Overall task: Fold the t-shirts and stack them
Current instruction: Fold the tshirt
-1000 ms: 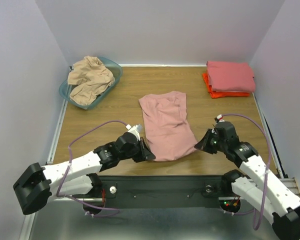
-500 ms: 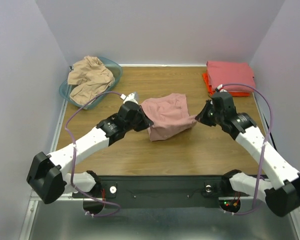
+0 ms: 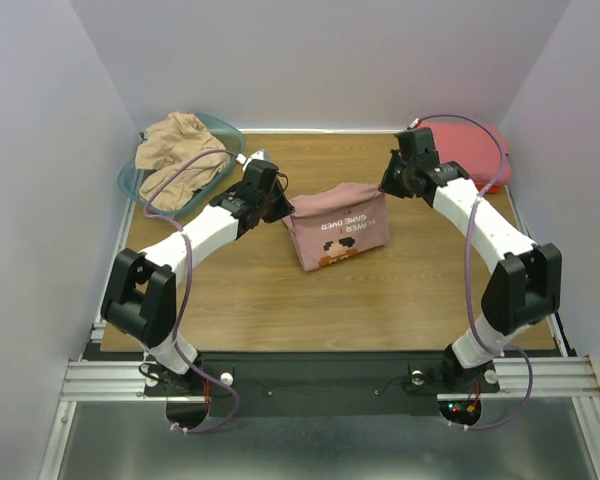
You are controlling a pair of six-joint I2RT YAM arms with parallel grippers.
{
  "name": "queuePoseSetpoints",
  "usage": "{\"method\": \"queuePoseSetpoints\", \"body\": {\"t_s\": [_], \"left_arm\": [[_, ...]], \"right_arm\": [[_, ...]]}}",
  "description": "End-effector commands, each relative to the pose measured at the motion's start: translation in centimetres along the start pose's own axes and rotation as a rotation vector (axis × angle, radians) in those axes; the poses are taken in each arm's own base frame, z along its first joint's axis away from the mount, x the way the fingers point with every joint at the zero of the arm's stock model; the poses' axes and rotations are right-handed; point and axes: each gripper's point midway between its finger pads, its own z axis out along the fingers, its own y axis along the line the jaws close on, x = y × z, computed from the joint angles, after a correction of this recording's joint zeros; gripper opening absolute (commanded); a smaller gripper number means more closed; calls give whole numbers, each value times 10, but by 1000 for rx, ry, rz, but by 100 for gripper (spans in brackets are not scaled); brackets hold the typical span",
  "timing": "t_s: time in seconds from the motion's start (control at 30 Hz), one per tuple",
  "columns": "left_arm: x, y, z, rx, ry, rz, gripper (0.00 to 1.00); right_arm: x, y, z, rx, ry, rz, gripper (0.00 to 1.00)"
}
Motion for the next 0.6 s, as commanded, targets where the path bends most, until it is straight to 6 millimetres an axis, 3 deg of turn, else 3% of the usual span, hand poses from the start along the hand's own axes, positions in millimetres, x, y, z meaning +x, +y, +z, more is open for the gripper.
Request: {"method": "queuePoseSetpoints", "body": {"t_s": [0.0,0.07,0.13,0.2,0.23,0.43,0.53,0.57], "left_arm": [[-35,-9,4,9,-54,40,0],[-43,-2,15,-11,-53,30,0],[-49,10,26,-43,-49,24,0],[-51,9,32,-30,-31,17,0],[-51,16,40,-45,-22,14,0],[-49,35,70,-103,27,5,0],[-53,42,79,-115,28,-9,50],[-58,39,79,-109,17,-17,76]], "right_arm": [[-50,12,14,-65,-91,-1,0],[-59,17,21,-88,-94,-10,0],[-53,16,40,-93,-55,-31,0],[-55,21,47,-111,-45,-37,0],[-48,17,62,-98,-20,-46,1],[-38,15,109,-92,43,-51,11],[-38,18,118,-105,52,-51,54],[-36,19,121,-110,60,-50,63]]}}
